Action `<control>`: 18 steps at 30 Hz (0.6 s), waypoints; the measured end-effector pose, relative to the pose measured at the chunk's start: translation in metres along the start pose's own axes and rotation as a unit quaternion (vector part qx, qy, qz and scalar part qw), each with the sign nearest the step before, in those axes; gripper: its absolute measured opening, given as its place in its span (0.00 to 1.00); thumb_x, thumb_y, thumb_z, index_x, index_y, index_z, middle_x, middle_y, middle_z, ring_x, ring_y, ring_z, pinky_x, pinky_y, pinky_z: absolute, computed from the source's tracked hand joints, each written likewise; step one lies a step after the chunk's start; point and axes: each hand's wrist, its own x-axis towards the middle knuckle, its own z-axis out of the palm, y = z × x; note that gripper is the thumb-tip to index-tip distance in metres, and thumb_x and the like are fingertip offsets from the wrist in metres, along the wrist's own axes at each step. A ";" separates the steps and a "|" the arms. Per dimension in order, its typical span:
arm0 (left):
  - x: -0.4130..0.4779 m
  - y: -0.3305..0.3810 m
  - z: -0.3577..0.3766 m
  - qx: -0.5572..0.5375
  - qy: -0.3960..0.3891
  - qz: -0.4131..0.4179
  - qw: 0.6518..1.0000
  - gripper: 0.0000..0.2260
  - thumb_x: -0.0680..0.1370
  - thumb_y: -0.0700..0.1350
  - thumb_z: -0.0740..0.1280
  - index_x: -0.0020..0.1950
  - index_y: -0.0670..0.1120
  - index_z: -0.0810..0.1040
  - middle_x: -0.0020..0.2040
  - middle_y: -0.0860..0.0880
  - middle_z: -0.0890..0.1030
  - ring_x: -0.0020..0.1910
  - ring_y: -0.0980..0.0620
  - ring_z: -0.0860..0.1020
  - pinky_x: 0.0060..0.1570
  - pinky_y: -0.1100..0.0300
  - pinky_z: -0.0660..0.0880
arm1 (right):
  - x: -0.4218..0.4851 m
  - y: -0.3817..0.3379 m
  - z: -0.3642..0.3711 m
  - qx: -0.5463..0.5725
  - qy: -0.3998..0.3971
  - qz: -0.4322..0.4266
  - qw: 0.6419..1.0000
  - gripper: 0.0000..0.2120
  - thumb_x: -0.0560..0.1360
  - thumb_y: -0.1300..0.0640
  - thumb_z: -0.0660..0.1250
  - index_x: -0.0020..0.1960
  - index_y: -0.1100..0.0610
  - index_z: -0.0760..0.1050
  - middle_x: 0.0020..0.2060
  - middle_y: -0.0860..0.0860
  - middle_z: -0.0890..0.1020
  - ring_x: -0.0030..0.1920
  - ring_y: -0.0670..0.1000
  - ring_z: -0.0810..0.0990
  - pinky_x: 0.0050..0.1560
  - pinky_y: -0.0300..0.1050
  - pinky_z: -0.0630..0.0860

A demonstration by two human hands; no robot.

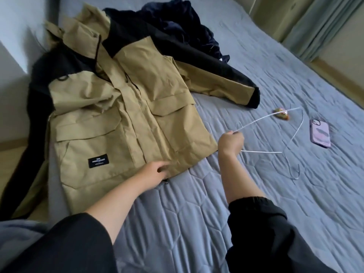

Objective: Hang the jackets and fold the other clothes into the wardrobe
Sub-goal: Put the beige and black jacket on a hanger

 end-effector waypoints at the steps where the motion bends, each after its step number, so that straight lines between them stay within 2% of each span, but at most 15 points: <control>1: -0.002 -0.004 -0.003 -0.028 0.014 -0.009 0.999 0.17 0.79 0.39 0.63 0.67 0.49 0.75 0.63 0.47 0.78 0.54 0.49 0.78 0.51 0.63 0.72 | -0.012 -0.008 0.006 0.000 -0.007 -0.026 1.000 0.13 0.81 0.57 0.55 0.54 0.64 0.74 0.48 0.58 0.80 0.52 0.59 0.79 0.47 0.46 0.69; 3: -0.008 -0.011 -0.008 -0.085 0.046 -0.035 0.995 0.16 0.79 0.34 0.63 0.66 0.42 0.75 0.64 0.44 0.77 0.58 0.47 0.77 0.54 0.62 0.72 | -0.033 -0.018 0.018 -0.031 -0.024 -0.088 0.995 0.11 0.81 0.57 0.54 0.54 0.61 0.73 0.49 0.56 0.80 0.53 0.58 0.78 0.53 0.50 0.71; 5: -0.015 -0.020 -0.013 -0.134 0.083 -0.058 0.986 0.15 0.78 0.32 0.62 0.64 0.39 0.76 0.63 0.42 0.77 0.63 0.44 0.75 0.59 0.59 0.70 | -0.053 -0.019 0.030 -0.095 -0.045 -0.165 0.981 0.11 0.80 0.58 0.53 0.54 0.58 0.73 0.47 0.55 0.81 0.50 0.59 0.76 0.53 0.51 0.69; 7: -0.020 -0.029 -0.022 -0.173 0.120 -0.068 0.975 0.13 0.78 0.32 0.62 0.61 0.40 0.78 0.59 0.43 0.79 0.61 0.45 0.76 0.59 0.58 0.70 | -0.069 -0.014 0.041 -0.140 -0.071 -0.255 0.954 0.11 0.78 0.62 0.52 0.50 0.57 0.74 0.40 0.53 0.78 0.42 0.57 0.70 0.48 0.48 0.64; 9: -0.022 -0.036 -0.037 -0.243 0.149 -0.078 0.955 0.12 0.79 0.35 0.62 0.61 0.40 0.78 0.54 0.45 0.81 0.53 0.50 0.78 0.53 0.60 0.72 | -0.081 -0.005 0.049 -0.158 -0.100 -0.341 0.921 0.09 0.75 0.65 0.56 0.46 0.59 0.74 0.36 0.53 0.75 0.39 0.57 0.68 0.45 0.46 0.59; 11: -0.023 -0.041 -0.054 -0.393 0.172 -0.102 0.897 0.12 0.80 0.36 0.60 0.63 0.39 0.76 0.52 0.45 0.81 0.48 0.52 0.79 0.49 0.59 0.73 | -0.087 0.008 0.051 -0.159 -0.133 -0.399 0.893 0.08 0.73 0.68 0.60 0.43 0.61 0.77 0.34 0.56 0.77 0.40 0.59 0.72 0.48 0.47 0.60; 13: -0.023 -0.047 -0.068 -0.513 0.182 -0.110 0.832 0.17 0.80 0.36 0.60 0.69 0.43 0.70 0.56 0.44 0.79 0.52 0.48 0.78 0.55 0.54 0.73 | -0.089 0.021 0.051 -0.141 -0.177 -0.414 0.882 0.08 0.70 0.71 0.63 0.40 0.63 0.79 0.36 0.57 0.80 0.43 0.59 0.74 0.51 0.46 0.63; 15: -0.024 -0.052 -0.075 -0.584 0.187 -0.112 0.782 0.22 0.81 0.38 0.58 0.75 0.45 0.61 0.59 0.44 0.77 0.59 0.44 0.76 0.60 0.50 0.69 | -0.089 0.031 0.050 -0.108 -0.203 -0.401 0.887 0.09 0.67 0.73 0.63 0.40 0.64 0.80 0.37 0.57 0.80 0.45 0.60 0.75 0.50 0.48 0.69; 18: -0.023 -0.055 -0.078 -0.651 0.184 -0.120 0.727 0.22 0.82 0.40 0.56 0.77 0.46 0.57 0.69 0.41 0.71 0.66 0.42 0.72 0.60 0.49 0.67 | -0.088 0.036 0.053 -0.091 -0.197 -0.348 0.912 0.09 0.69 0.72 0.63 0.44 0.65 0.80 0.42 0.57 0.78 0.50 0.60 0.73 0.49 0.42 0.65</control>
